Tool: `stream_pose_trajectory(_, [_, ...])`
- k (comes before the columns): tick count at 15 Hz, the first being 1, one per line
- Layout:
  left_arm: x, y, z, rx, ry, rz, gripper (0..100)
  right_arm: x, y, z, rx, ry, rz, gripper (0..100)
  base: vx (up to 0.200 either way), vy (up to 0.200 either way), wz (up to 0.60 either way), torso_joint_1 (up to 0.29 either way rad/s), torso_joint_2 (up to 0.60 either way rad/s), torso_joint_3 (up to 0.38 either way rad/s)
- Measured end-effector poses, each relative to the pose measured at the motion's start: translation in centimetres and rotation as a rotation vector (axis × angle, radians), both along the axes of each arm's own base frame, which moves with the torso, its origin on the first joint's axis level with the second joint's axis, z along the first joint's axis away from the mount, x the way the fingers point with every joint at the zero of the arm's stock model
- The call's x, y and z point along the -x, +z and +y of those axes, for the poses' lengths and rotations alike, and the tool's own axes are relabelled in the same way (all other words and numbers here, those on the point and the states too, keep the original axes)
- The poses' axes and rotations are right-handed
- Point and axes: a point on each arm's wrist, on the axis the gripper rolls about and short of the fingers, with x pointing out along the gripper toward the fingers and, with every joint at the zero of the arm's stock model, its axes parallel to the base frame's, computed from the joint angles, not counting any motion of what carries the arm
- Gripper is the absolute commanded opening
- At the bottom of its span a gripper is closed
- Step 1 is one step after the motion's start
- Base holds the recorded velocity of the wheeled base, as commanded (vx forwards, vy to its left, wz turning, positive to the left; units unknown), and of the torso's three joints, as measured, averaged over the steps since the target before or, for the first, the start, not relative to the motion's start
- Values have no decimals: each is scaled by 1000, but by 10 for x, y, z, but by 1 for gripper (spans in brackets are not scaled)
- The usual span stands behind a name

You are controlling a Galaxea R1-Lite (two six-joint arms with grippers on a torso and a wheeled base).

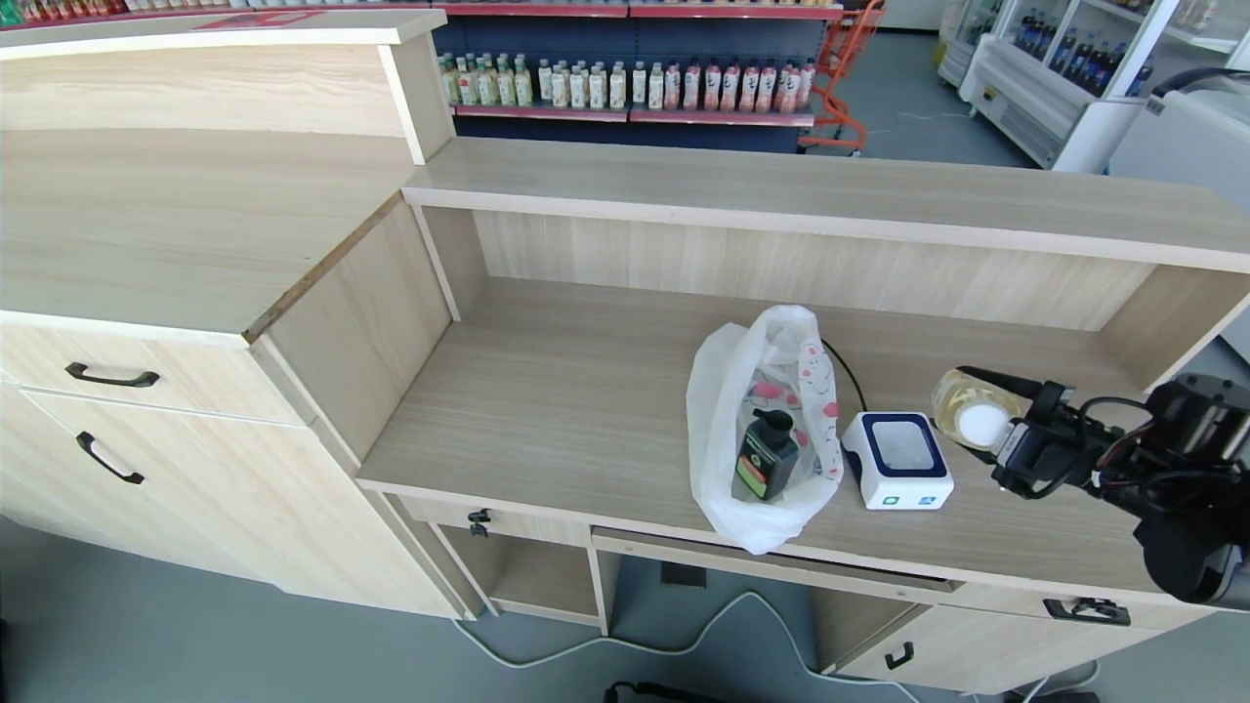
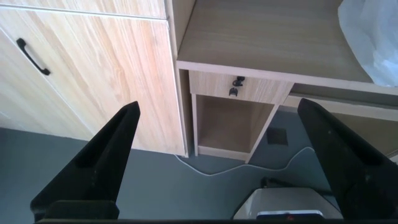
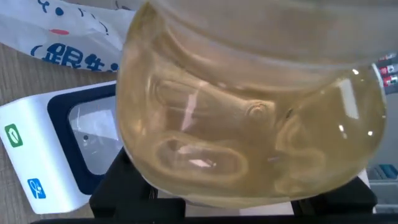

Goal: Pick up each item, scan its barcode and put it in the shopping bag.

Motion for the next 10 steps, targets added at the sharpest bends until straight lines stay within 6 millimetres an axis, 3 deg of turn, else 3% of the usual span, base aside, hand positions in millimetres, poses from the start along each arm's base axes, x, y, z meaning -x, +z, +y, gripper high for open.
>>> stream_pose_trajectory(10, [0, 0, 0, 0, 0, 0, 100, -35, -23, 4, -10, 55, -2, 0, 0, 0, 0, 0, 0, 0])
